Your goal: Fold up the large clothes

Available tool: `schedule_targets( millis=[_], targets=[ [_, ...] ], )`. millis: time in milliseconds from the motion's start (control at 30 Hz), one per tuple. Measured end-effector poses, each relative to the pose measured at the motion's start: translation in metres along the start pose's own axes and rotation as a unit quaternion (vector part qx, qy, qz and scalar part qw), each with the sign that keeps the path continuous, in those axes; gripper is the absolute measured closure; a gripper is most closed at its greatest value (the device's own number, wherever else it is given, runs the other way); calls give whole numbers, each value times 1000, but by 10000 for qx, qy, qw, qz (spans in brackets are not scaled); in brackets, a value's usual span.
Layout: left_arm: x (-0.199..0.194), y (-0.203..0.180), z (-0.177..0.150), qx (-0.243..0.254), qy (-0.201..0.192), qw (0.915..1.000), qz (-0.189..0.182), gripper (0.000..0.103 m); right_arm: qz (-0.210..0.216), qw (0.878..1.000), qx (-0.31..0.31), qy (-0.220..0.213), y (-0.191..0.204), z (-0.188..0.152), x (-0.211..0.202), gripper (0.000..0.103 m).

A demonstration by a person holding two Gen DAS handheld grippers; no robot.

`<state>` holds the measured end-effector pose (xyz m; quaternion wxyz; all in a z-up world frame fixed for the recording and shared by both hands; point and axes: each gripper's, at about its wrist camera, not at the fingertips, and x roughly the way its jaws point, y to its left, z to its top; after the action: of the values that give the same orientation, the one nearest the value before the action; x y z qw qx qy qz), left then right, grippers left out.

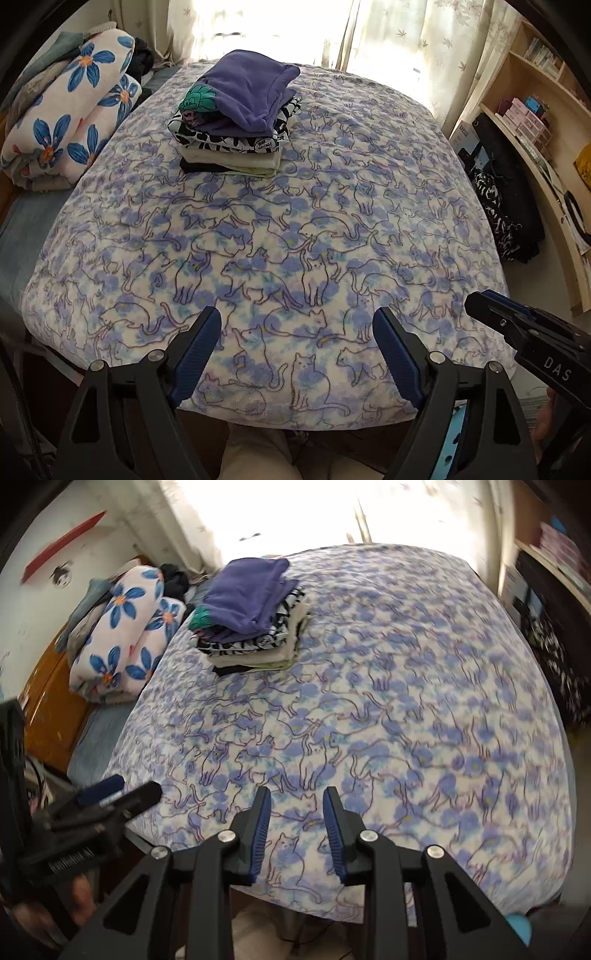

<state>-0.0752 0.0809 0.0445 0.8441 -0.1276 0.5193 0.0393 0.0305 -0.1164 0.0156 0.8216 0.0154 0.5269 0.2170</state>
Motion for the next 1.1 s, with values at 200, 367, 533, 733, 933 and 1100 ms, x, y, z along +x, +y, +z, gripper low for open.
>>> schedule_targets(
  millis=[200,367,533,733,933,1100],
  targets=[
    [19,-18,-8,130,141,9997,133,20,-377,9992,62,-63,-1,-9,8,63],
    [21,-24,-6,242,104,9991,331,19,-490,9988,72,-41,0,-17,15,54],
    [20,-27,-2,289,38,9984,479,19,-609,9981,36,-86,1,-15,15,48],
    [27,-25,0,198,169,9987,434,19,-616,9981,59,-9,-1,-13,17,47],
    [27,-29,2,198,116,9989,419,19,-683,9976,53,-55,-3,-11,17,46],
    [27,-31,3,222,116,9989,399,19,-684,9976,58,-41,-7,-9,18,46]
  ],
)
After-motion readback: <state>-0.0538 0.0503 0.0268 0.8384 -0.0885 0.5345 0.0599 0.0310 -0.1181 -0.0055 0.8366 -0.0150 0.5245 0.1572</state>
